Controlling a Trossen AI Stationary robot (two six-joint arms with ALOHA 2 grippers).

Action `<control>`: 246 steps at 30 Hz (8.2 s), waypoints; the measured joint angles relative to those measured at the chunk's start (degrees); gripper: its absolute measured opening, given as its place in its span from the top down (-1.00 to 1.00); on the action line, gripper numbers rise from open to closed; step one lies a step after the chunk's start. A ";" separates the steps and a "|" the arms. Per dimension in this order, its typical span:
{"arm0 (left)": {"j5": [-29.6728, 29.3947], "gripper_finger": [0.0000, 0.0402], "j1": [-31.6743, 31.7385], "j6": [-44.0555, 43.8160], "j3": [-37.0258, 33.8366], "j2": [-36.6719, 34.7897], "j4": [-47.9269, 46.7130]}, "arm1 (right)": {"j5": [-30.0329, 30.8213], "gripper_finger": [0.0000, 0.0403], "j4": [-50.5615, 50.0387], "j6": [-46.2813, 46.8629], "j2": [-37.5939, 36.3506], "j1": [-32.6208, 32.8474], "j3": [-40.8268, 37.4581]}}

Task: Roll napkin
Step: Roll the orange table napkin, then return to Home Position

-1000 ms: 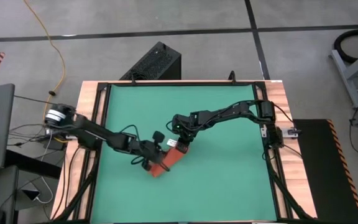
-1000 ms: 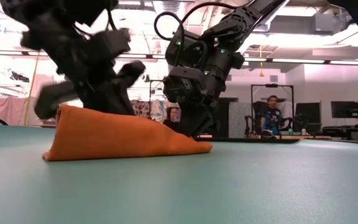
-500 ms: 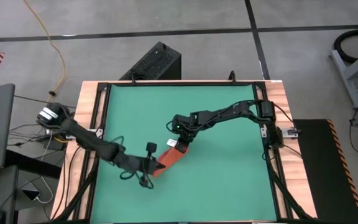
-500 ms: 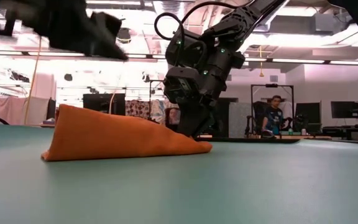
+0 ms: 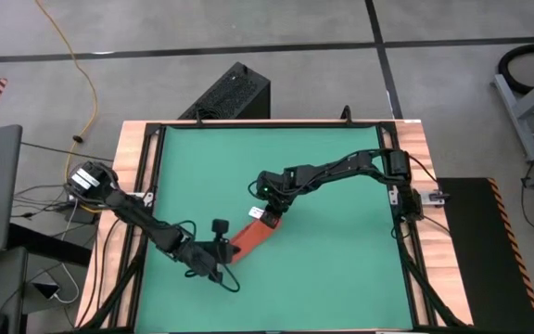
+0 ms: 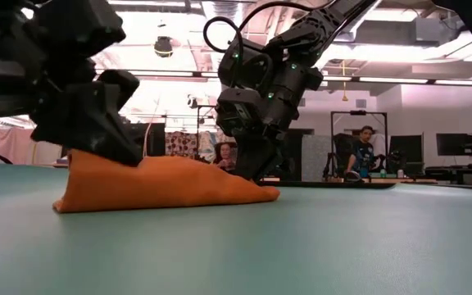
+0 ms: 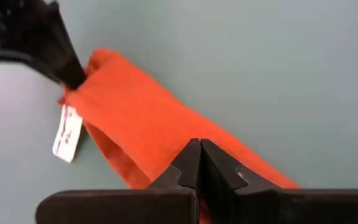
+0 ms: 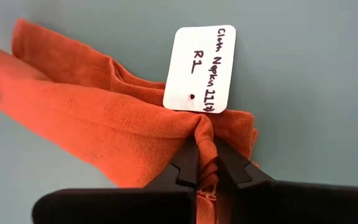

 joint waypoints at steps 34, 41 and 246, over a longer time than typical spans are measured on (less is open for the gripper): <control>1.66 1.00 -2.09 -10.03 -3.41 0.00 -4.58 | 7.89 0.30 -0.82 2.78 -3.30 1.18 -0.29; 1.60 1.00 -2.13 -9.76 -3.41 -0.02 -5.35 | 10.56 0.32 -2.56 1.05 -6.89 0.43 -0.28; 27.80 1.00 21.36 -3.69 -20.92 -91.81 -27.74 | 42.26 0.71 66.28 -31.35 -88.59 22.04 -69.39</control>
